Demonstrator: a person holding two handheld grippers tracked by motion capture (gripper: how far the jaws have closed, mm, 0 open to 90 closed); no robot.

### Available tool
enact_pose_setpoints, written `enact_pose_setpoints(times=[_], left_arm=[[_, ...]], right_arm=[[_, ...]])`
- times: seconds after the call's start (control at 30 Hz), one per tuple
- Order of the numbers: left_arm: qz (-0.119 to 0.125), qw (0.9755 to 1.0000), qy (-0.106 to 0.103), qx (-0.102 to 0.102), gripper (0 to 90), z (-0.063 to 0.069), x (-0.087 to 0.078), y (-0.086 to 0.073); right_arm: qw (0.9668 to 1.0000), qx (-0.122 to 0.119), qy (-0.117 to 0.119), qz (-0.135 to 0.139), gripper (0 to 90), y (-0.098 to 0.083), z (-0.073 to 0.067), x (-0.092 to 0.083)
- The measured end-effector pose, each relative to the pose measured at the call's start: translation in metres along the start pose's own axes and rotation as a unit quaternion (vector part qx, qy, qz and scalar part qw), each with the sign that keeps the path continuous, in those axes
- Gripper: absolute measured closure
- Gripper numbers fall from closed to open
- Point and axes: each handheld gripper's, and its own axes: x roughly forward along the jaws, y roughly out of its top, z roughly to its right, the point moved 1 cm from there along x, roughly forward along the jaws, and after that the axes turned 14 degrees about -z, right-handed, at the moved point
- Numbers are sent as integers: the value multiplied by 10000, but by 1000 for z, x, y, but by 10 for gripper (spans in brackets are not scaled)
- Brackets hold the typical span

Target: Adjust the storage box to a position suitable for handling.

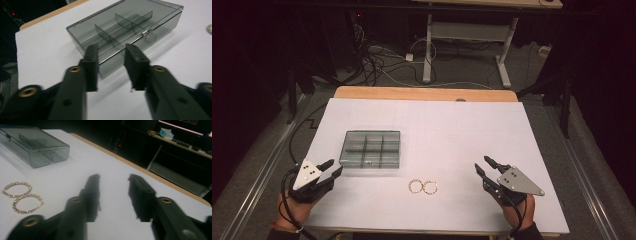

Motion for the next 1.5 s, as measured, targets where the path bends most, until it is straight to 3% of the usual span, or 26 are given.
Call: enact_pose_setpoints(times=[0.1, 0.13, 0.2, 0.3, 0.43, 0.53, 0.6, 0.73, 0.8, 0.87, 0.93, 0.97, 1.07, 1.13, 1.23, 1.4, 1.43, 1.5], left_arm=[[16, 9999, -33, -110, 797, -17, -2, 5], [16, 9999, -33, -110, 828, -17, -2, 5], [-18, 9997, -35, -243, 871, -31, 2, 8], [-233, 9994, 118, -240, 873, -41, 13, 12], [-363, 9977, -90, -567, 874, -59, 32, 13], [-477, 9955, -258, -775, 874, -68, 47, 12], [-621, 9938, -327, -861, 873, -72, 57, 12], [-797, 9920, -445, -869, 872, -70, 68, 15], [-984, 9920, -415, -674, 872, -63, 72, 19], [-1014, 9914, -485, -665, 871, -61, 75, 19], [-1047, 9906, -539, -701, 871, -62, 77, 19], [-1090, 9888, -672, -769, 869, -63, 81, 17], [-1125, 9872, -856, -738, 869, -61, 86, 17], [-1195, 9874, -783, -674, 871, -58, 89, 18], [-1172, 9865, -895, -708, 872, -57, 92, 20], [-1182, 9873, -999, -354, 872, -38, 100, 35], [-1205, 9880, -921, -280, 873, -33, 103, 40], [-1288, 9886, -767, -149, 872, -24, 107, 48]], right_arm=[[9997, -169, 44, -155, 811, 8, 4, 7], [9997, -149, 77, -187, 844, 11, 7, 9], [9995, -118, 174, -214, 898, 16, 11, 15], [9983, -217, 333, -415, 900, 21, 11, 33], [9943, -329, 698, -741, 900, 29, 1, 64], [9899, -550, 904, -939, 900, 39, -11, 86], [9864, -558, 1130, -1053, 899, 44, -17, 104], [9799, -594, 1416, -1274, 899, 53, -31, 139], [9765, -661, 1514, -1383, 899, 57, -41, 153], [9734, -699, 1571, -1512, 900, 61, -52, 163], [9725, -684, 1609, -1540, 900, 63, -55, 166], [9704, -640, 1749, -1537, 900, 70, -66, 171], [9678, -783, 1775, -1602, 899, 77, -79, 176], [9658, -956, 1768, -1638, 899, 81, -85, 182], [9647, -917, 1773, -1717, 896, 83, -88, 185], [9639, -765, 1832, -1772, 896, 81, -83, 186], [9637, -731, 1860, -1770, 899, 80, -81, 186], [9650, -734, 1703, -1854, 899, 78, -76, 186]])
